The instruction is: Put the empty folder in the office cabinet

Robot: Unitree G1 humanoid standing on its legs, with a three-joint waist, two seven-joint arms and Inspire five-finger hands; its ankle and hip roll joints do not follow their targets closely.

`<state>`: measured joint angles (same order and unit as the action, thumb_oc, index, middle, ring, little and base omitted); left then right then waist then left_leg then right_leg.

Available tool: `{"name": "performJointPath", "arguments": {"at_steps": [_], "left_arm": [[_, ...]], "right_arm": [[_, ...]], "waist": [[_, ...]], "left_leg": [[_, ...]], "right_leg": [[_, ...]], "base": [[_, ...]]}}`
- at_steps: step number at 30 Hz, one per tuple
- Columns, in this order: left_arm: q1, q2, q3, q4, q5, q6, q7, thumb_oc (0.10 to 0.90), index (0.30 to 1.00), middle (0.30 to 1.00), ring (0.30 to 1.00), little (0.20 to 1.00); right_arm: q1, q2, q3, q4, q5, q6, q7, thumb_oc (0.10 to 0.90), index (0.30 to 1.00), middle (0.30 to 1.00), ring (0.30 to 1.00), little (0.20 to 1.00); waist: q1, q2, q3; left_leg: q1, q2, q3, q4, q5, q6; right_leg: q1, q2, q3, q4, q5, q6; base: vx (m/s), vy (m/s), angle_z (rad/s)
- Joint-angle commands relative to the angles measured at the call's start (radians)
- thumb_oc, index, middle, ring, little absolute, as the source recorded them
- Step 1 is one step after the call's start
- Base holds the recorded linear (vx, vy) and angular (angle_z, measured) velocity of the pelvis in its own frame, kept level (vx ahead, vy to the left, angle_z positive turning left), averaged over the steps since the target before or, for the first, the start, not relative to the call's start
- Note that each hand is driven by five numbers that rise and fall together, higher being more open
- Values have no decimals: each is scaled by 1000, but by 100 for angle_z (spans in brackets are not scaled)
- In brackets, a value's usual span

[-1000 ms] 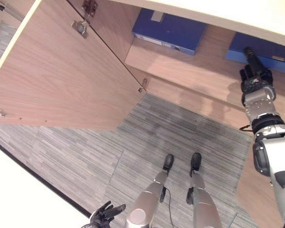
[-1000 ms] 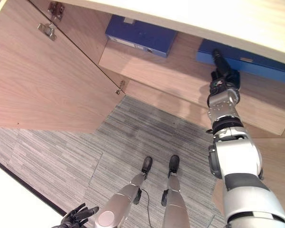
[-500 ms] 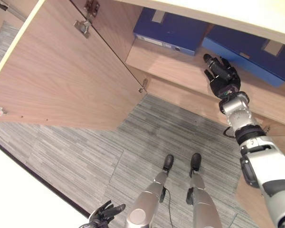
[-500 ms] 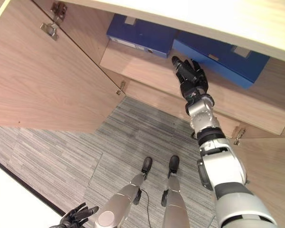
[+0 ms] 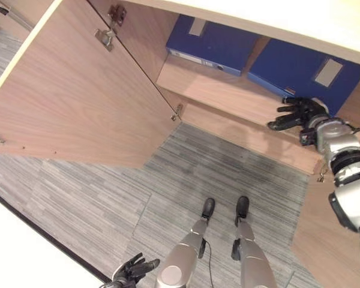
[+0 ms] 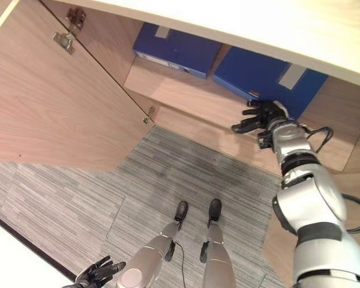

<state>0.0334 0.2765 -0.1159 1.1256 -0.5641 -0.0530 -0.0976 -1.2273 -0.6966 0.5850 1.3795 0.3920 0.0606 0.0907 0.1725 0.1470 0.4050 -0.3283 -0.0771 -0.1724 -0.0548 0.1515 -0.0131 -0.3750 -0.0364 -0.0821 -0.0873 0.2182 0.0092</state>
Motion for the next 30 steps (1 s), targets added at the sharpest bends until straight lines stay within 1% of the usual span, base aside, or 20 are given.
{"name": "performJointPath", "arguments": {"at_steps": [1, 3, 6, 10, 12, 14, 15, 16, 17, 18, 19, 21, 22, 23, 25, 26, 27, 28, 29, 30], "left_arm": [[136, 111, -14, 45, 48, -8, 28, 800, 900, 900, 900, 900], [136, 109, -13, 44, 47, -8, 30, 800, 900, 900, 900, 900], [140, 103, -17, 30, 41, -13, 40, 800, 900, 900, 900, 900], [138, 102, -24, 13, 37, -19, 51, 800, 900, 900, 900, 900], [139, 97, -30, 5, 29, -22, 52, 800, 900, 900, 900, 900], [141, 97, -34, -13, 26, -23, 56, 800, 900, 900, 900, 900], [141, 92, -34, -23, 21, -28, 68, 800, 900, 900, 900, 900], [134, 86, -29, -34, 17, -35, 84, 800, 900, 900, 900, 900], [122, 84, -26, -49, 6, -47, 103, 800, 900, 900, 900, 900], [108, 86, -27, -58, -3, -47, 111, 800, 900, 900, 900, 900], [62, 70, -16, 49, 19, -30, 120, 800, 900, 900, 900, 900], [22, 63, 15, 121, 80, -14, 124, 800, 900, 900, 900, 900], [16, 57, 31, 135, 99, -7, 125, 800, 900, 900, 900, 900], [16, 57, 31, 135, 99, -7, 125, 800, 900, 900, 900, 900], [7, 40, 57, 154, 150, 1, 125, 800, 900, 900, 900, 900], [2, 35, 68, 154, 174, 6, 120, 800, 900, 900, 900, 900], [-7, 32, 90, 162, 220, 11, 109, 800, 900, 900, 900, 900], [-7, 32, 89, 162, 220, 11, 109, 800, 900, 900, 900, 900], [-11, 29, 94, 164, 256, 10, 104, 800, 900, 900, 900, 900], [-19, 20, 104, 175, 290, 18, 86, 800, 900, 900, 900, 900]], "right_arm": [[-38, -81, 117, 35, -130, 4, -72, 800, 900, 900, 900, 900], [-44, -86, 116, 40, -136, 3, -82, 800, 900, 900, 900, 900], [-69, -96, 86, 36, -104, -13, -138, 800, 900, 900, 900, 900], [-91, -103, 88, 52, -111, -10, -156, 800, 900, 900, 900, 900], [-90, -93, 80, 60, -106, -10, -164, 800, 900, 900, 900, 900], [-83, -78, 88, 56, -140, -9, -177, 800, 900, 900, 900, 900], [-80, -70, 100, 46, -198, -15, -208, 800, 900, 900, 900, 900], [-78, -76, 94, 17, -239, -25, -268, 800, 900, 900, 900, 900], [-52, -82, 69, -36, -225, -38, -297, 800, 900, 900, 900, 900], [-19, -70, 40, -72, -179, -45, -292, 800, 900, 900, 900, 900], [168, 44, -18, -231, -126, -61, -257, 800, 900, 900, 900, 900], [291, 63, 1, -396, -181, -60, -229, 800, 900, 900, 900, 900], [356, 68, -6, -484, -184, -67, -214, 800, 900, 900, 900, 900], [356, 68, -7, -484, -185, -66, -214, 800, 900, 900, 900, 900], [516, 65, -32, -663, -186, -90, -172, 800, 900, 900, 900, 900], [593, 40, -50, -776, -191, -103, -143, 800, 900, 900, 900, 900], [709, -3, -95, -879, -191, -127, -101, 800, 900, 900, 900, 900], [712, -4, -97, -881, -191, -126, -101, 800, 900, 900, 900, 900], [774, -31, -125, -948, -194, -135, -78, 800, 900, 900, 900, 900], [872, -64, -179, -1045, -190, -146, -47, 800, 900, 900, 900, 900]], "waist": [[8, 1, -70], [8, 2, -71], [12, 12, -73], [14, 22, -73], [17, 28, -75], [17, 32, -73], [17, 35, -69], [18, 39, -66], [18, 39, -62], [12, 34, -59], [-21, -17, -89], [-46, -53, -118], [-55, -66, -130], [-56, -67, -132], [-80, -93, -163], [-92, -106, -179], [-107, -119, -214], [-105, -119, -213], [-114, -130, -234], [-131, -144, -269]], "left_leg": [[-29, -37, 12, -32, -25, -17], [-30, -38, 13, -32, -25, -16], [-33, -39, 16, -32, -25, -17], [-36, -43, 17, -32, -26, -17], [-39, -45, 19, -32, -25, -17], [-43, -46, 18, -32, -24, -16], [-46, -47, 18, -32, -22, -16], [-49, -49, 20, -32, -21, -16], [-50, -49, 22, -32, -19, -16], [-41, -46, 26, -32, -21, -17], [16, -39, 38, -32, -40, -11], [52, -34, 42, -32, -55, -7], [74, -33, 42, -32, -64, -4], [71, -33, 42, -32, -62, -4], [110, -31, 43, -32, -77, -1], [131, -28, 48, -32, -86, 1], [166, -26, 52, -32, -102, 5], [168, -26, 52, -32, -102, 5], [190, -22, 58, -32, -113, 8], [224, -19, 70, -32, -128, 13]], "right_leg": [[12, 11, -28, 0, -109, 61], [11, 11, -27, 0, -109, 61], [6, 9, -23, 0, -106, 64], [2, 7, -22, 0, -106, 66], [-2, 6, -20, 0, -104, 67], [-6, 6, -19, 0, -103, 67], [-10, 5, -19, 0, -102, 68], [-12, 3, -19, 0, -102, 69], [-13, 3, -17, 0, -102, 70], [-5, 3, -14, 0, -104, 72], [51, 8, -5, 0, -117, 68], [88, 8, -6, 0, -128, 67], [110, 7, -6, 0, -132, 67], [107, 7, -6, 0, -131, 68], [142, 7, -6, 0, -141, 69], [161, 6, -7, 0, -143, 71], [192, 6, -9, 0, -149, 74], [194, 6, -8, 0, -150, 74], [215, 7, -7, 0, -155, 76], [242, 9, -4, 0, -158, 79]], "base": [[0, 0, 0], [0, 0, 0], [0, 0, 0], [-2, 5, -1], [-10, 19, -7], [-10, 4, -5], [0, 0, 0], [-42, 20, 0], [-45, 37, 2], [33, 80, 1], [80, 76, 2], [115, 46, -8], [71, 18, -17], [65, 20, -23], [66, 40, -23], [107, 71, -9], [83, 53, -4], [102, 56, -6], [115, 55, -11], [141, 80, -14]]}}
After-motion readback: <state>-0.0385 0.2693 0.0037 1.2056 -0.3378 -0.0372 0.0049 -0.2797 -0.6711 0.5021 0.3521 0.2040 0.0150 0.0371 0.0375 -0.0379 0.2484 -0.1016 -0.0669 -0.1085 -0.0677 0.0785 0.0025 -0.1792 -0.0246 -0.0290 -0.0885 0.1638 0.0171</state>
